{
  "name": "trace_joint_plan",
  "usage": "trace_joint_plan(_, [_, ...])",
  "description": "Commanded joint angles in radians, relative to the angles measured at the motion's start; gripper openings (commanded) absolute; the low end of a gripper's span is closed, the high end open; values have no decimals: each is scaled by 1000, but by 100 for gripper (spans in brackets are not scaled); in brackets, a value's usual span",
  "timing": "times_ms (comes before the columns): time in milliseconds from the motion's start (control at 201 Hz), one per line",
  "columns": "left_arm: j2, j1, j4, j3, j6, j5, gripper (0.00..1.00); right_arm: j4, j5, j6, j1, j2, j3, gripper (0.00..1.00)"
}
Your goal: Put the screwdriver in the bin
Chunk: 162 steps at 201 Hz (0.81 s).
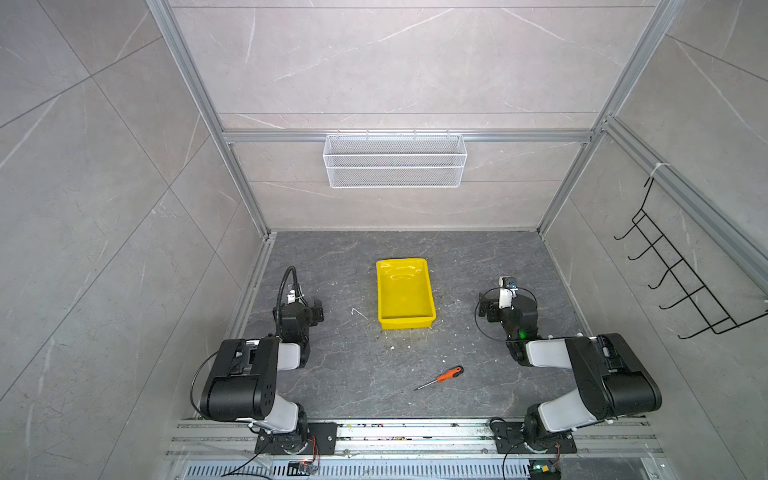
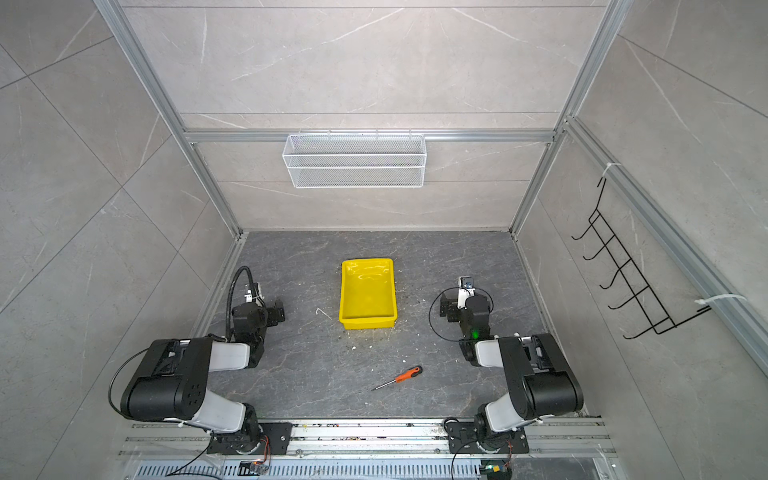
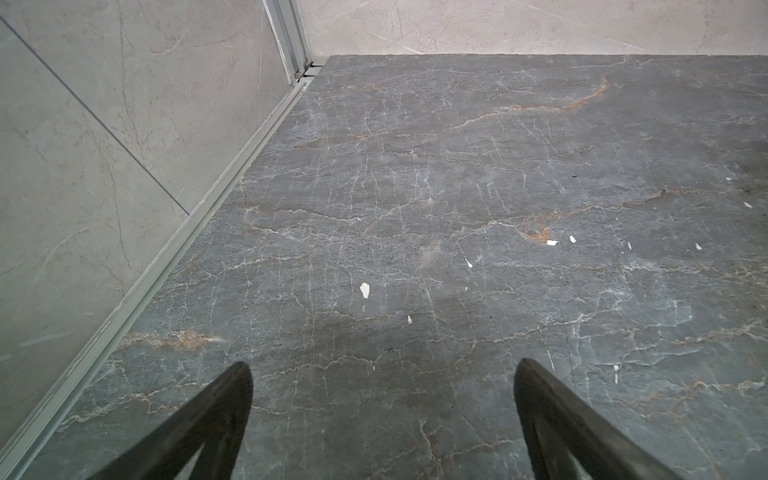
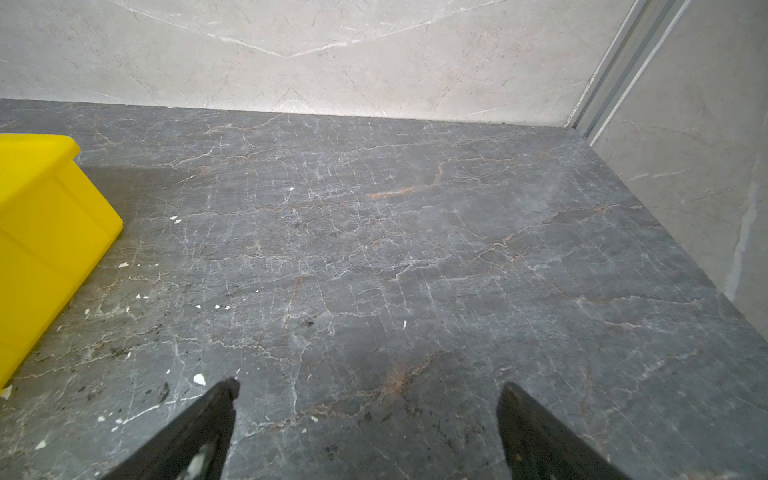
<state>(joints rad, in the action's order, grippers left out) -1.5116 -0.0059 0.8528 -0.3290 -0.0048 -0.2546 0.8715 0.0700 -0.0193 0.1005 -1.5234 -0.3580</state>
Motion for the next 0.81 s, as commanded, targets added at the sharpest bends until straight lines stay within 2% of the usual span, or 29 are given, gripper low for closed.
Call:
trace_joint_plan(0, [8,6,32,-14,-15,8,100,-7,-9,9,-1,8,-8,99])
trace_joint_plan(672, [7,6,34,-14,-15,6,100,0,-10,6,-2,9,-3,99])
trace_joint_plan(801, [7,6,34,-14,-15,8,100,67,-18,-10,12,25,40,99])
